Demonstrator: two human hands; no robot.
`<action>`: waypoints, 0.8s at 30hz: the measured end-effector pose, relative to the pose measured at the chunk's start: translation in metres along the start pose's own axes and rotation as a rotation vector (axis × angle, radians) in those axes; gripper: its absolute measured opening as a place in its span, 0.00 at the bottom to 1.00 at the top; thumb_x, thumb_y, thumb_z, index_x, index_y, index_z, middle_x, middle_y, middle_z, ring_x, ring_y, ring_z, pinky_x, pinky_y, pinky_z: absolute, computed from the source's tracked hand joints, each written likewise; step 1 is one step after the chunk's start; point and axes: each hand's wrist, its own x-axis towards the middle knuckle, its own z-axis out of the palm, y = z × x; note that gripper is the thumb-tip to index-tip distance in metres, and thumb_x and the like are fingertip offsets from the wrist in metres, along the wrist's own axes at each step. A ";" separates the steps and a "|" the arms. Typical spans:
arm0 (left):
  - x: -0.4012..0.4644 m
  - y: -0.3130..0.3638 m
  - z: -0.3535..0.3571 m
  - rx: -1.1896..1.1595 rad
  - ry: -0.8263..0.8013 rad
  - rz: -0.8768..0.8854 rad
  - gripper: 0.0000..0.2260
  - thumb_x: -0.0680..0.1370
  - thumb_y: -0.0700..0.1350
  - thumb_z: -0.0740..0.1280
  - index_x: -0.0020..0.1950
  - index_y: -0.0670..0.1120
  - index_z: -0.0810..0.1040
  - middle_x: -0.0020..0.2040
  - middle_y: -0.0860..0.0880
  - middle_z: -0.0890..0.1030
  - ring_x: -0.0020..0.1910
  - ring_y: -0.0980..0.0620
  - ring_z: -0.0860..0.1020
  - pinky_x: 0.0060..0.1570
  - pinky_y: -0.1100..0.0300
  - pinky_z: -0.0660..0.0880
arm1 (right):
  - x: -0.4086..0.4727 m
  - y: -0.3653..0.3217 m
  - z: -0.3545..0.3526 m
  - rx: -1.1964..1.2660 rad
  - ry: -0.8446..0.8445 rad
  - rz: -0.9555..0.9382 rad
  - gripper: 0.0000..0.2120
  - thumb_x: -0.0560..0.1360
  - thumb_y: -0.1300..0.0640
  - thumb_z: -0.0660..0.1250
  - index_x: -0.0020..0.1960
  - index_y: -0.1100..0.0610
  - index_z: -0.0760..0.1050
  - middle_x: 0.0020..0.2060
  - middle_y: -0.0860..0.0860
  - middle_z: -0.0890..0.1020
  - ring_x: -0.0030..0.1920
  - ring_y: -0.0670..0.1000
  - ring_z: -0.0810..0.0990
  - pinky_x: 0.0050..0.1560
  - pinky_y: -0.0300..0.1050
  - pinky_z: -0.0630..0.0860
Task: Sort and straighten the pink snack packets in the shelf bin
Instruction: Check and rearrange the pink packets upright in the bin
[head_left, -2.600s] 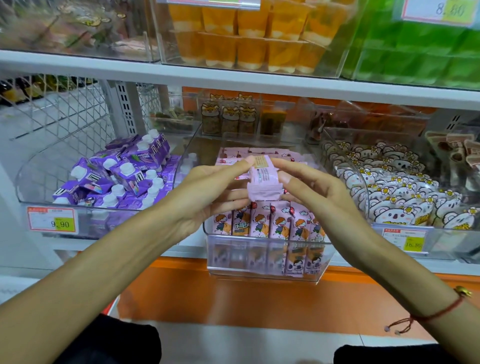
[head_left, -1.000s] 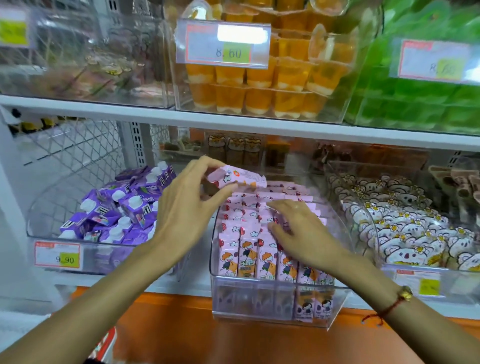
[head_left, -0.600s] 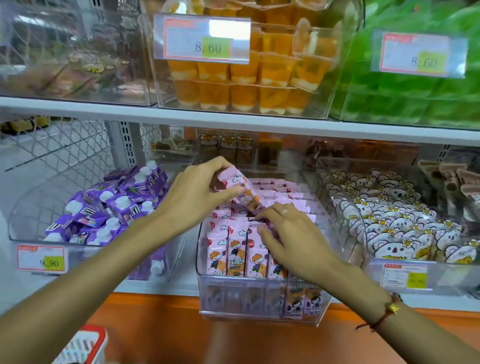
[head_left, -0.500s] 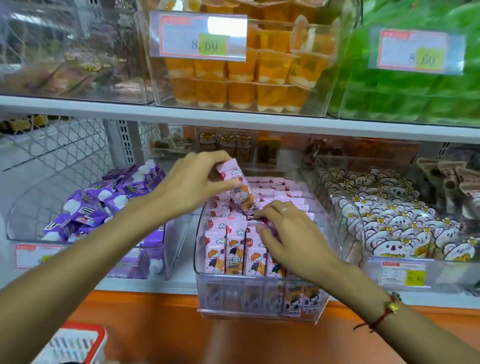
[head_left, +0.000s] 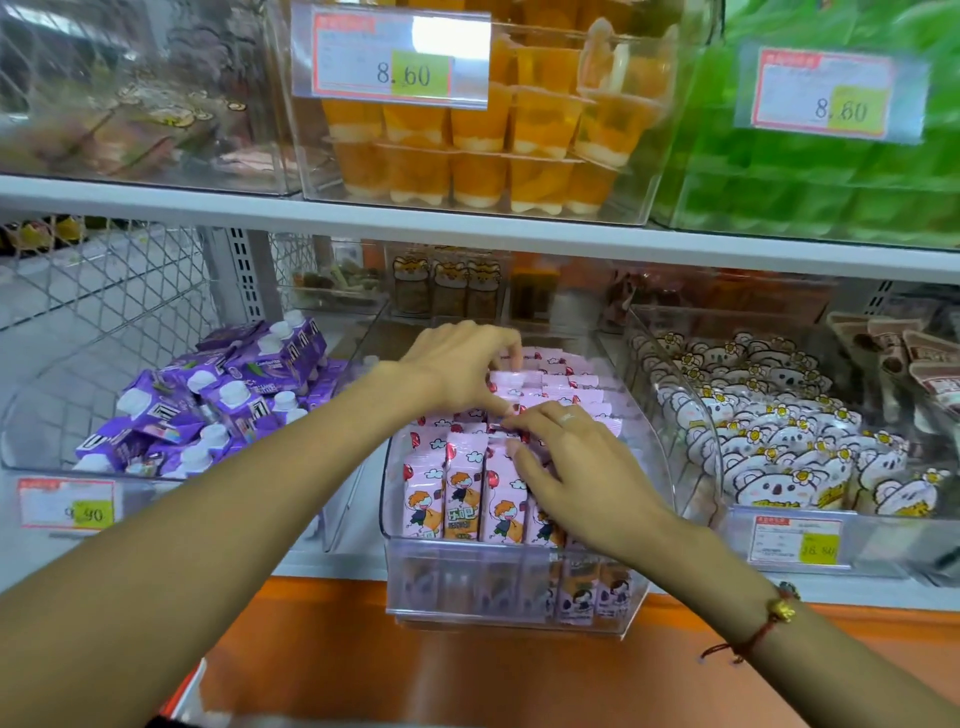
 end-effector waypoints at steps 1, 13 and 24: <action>-0.001 -0.002 0.004 0.040 -0.019 0.004 0.18 0.71 0.56 0.73 0.58 0.52 0.77 0.47 0.54 0.78 0.49 0.50 0.78 0.42 0.58 0.71 | 0.000 0.000 0.000 -0.002 -0.001 -0.002 0.17 0.81 0.49 0.55 0.68 0.51 0.71 0.58 0.49 0.76 0.57 0.49 0.71 0.50 0.40 0.63; -0.013 -0.011 -0.001 0.077 -0.080 0.107 0.15 0.81 0.50 0.61 0.67 0.53 0.73 0.63 0.51 0.74 0.57 0.52 0.70 0.54 0.57 0.65 | -0.018 -0.008 -0.011 -0.100 -0.049 -0.041 0.22 0.82 0.46 0.52 0.74 0.49 0.63 0.73 0.47 0.66 0.71 0.48 0.62 0.68 0.42 0.58; -0.023 0.009 0.002 -0.116 -0.060 -0.025 0.05 0.76 0.49 0.70 0.47 0.49 0.83 0.43 0.55 0.79 0.44 0.55 0.77 0.46 0.57 0.74 | -0.033 -0.013 -0.010 -0.134 -0.039 -0.064 0.19 0.82 0.49 0.52 0.72 0.49 0.66 0.61 0.47 0.75 0.61 0.49 0.70 0.60 0.41 0.60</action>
